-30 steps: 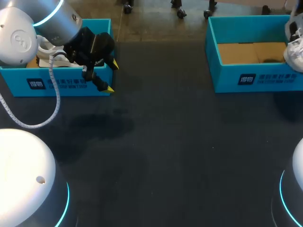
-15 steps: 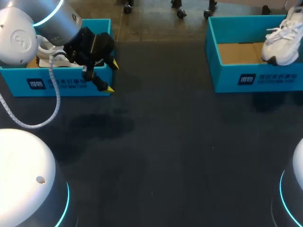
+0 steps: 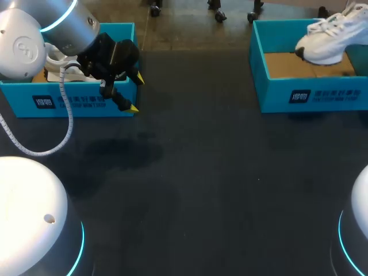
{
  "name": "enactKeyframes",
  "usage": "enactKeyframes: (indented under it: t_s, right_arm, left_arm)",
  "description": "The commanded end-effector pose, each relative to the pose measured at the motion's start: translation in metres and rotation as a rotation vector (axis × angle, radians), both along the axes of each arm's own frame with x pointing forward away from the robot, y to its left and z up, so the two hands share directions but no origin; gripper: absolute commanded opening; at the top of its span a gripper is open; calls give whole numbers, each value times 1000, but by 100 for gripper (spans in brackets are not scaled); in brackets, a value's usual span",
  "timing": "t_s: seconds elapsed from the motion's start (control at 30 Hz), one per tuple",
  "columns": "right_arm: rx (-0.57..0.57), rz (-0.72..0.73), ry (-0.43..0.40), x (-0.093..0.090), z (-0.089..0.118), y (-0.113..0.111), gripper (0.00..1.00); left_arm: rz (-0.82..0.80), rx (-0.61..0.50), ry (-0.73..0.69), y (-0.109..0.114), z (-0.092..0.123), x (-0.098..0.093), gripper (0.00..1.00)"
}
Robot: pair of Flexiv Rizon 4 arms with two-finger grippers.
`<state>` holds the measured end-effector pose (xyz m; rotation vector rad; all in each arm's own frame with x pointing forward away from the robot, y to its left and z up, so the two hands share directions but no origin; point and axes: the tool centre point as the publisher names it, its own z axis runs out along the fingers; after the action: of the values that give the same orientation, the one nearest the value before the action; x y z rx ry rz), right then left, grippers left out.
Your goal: Take the shoe out of the shoebox, open the shoe tongue, remove and reinsert the insole, then place the shoe into the shoebox
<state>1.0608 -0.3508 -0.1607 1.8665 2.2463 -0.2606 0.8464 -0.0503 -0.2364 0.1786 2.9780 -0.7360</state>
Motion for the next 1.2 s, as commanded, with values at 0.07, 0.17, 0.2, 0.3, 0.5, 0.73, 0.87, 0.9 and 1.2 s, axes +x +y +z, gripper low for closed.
enactKeyframes:
  t_s: [0.07, 0.17, 0.2, 0.3, 0.5, 0.73, 0.87, 0.9, 1.2]
  right_arm:
    - [0, -88, 16, 4, 1, -1, 0]
    - [-15, -156, 18, -2, 1, 1, 0]
    - [-19, -177, 11, -5, 2, 2, 0]
    - [-13, -214, -4, -10, 4, 3, 0]
    - [25, -263, 1, -15, 0, 2, 0]
    - [25, -263, 1, -15, 0, 2, 0]
    - [25, -263, 1, -15, 0, 2, 0]
    - [25, -263, 1, -15, 0, 2, 0]
    - [38, -347, -81, -14, -3, -2, 0]
  left_arm:
    - [0, 4, 0, 0, 0, 0, 100]
    - [0, 4, 0, 0, 0, 0, 100]
    - [0, 4, 0, 0, 0, 0, 100]
    - [0, 4, 0, 0, 0, 0, 100]
    - [0, 4, 0, 0, 0, 0, 100]
    - [0, 4, 0, 0, 0, 0, 100]
    - [0, 4, 0, 0, 0, 0, 100]
    - [0, 4, 0, 0, 0, 0, 100]
    - [0, 4, 0, 0, 0, 0, 100]
